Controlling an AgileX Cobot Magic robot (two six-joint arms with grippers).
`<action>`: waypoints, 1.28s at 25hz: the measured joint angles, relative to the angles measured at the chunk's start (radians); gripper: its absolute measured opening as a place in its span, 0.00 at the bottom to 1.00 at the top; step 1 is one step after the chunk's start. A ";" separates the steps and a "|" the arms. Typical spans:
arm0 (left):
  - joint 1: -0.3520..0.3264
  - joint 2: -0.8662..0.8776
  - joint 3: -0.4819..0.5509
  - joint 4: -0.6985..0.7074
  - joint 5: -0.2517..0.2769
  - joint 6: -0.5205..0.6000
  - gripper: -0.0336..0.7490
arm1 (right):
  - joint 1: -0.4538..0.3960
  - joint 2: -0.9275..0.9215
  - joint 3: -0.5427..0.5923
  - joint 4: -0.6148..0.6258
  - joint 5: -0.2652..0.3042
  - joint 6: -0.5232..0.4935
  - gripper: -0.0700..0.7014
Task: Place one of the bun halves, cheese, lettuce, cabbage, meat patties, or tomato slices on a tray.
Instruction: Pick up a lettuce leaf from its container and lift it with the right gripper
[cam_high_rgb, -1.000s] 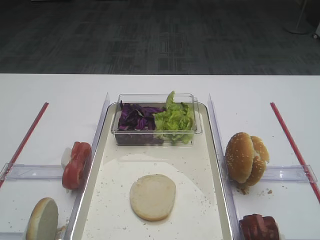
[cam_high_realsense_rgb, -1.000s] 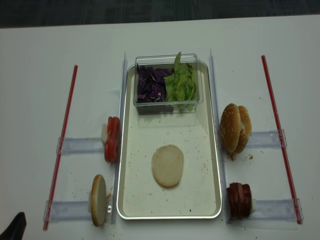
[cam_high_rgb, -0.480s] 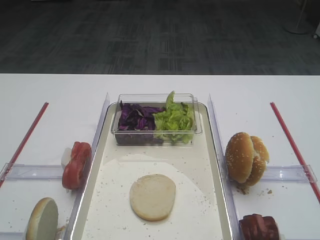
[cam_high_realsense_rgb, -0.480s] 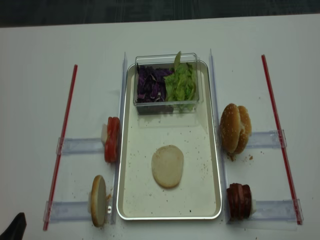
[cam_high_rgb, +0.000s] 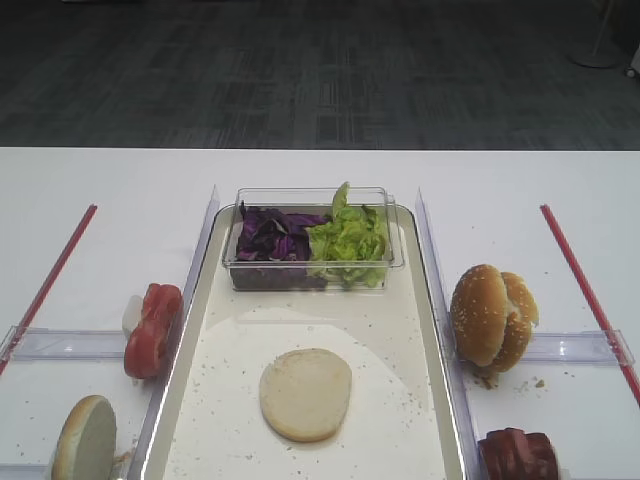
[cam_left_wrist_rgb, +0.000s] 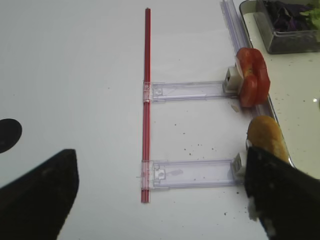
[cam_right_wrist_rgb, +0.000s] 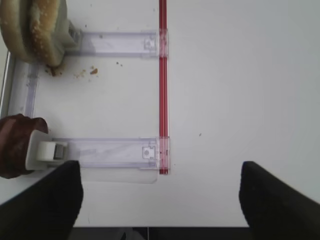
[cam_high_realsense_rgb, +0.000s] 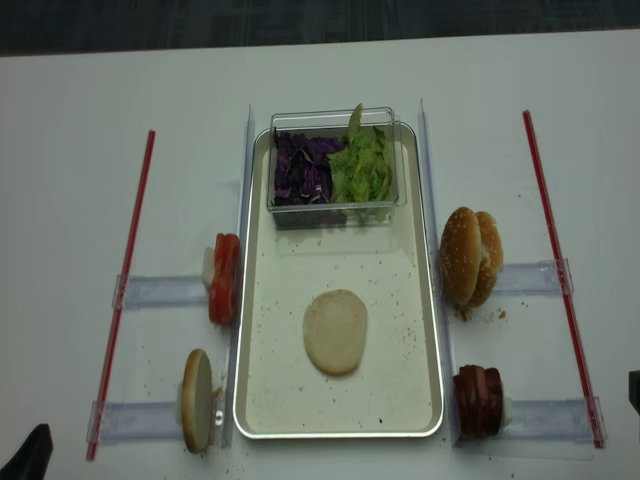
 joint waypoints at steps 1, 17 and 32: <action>0.000 0.000 0.000 0.000 0.000 0.000 0.83 | 0.000 0.043 0.000 0.002 -0.004 0.000 0.93; 0.000 0.000 0.000 0.000 0.000 0.000 0.83 | 0.000 0.500 0.000 0.016 -0.036 0.000 0.93; 0.000 0.000 0.000 0.000 0.000 0.000 0.83 | 0.000 0.618 -0.022 0.014 -0.034 0.002 0.93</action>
